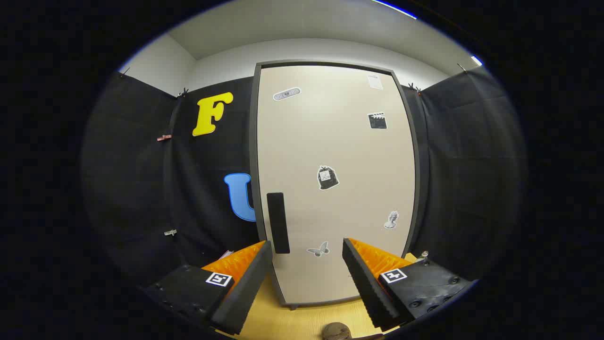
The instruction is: Open the shoe cabinet door, grab the shoes and put them into the shoe cabinet, then close the shoe cabinet door.
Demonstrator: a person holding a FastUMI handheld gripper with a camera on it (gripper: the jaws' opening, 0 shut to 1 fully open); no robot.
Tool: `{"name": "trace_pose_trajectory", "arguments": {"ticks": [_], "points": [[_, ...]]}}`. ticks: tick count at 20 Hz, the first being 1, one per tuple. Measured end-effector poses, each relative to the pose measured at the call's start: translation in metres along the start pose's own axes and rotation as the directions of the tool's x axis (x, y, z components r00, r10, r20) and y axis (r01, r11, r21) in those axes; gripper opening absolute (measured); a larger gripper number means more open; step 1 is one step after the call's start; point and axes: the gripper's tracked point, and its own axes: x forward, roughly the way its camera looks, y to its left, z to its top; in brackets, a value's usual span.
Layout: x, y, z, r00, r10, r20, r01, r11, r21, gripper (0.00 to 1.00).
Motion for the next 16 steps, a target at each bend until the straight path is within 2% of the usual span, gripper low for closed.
{"name": "trace_pose_trajectory", "arguments": {"ticks": [9,16], "points": [[0.011,0.004,-0.004,1.000,0.008,-0.008,-0.008,1.000,-0.003,0.98],[0.035,0.025,-0.011,0.999,0.045,-0.018,-0.045,0.999,0.013,0.98]]}}
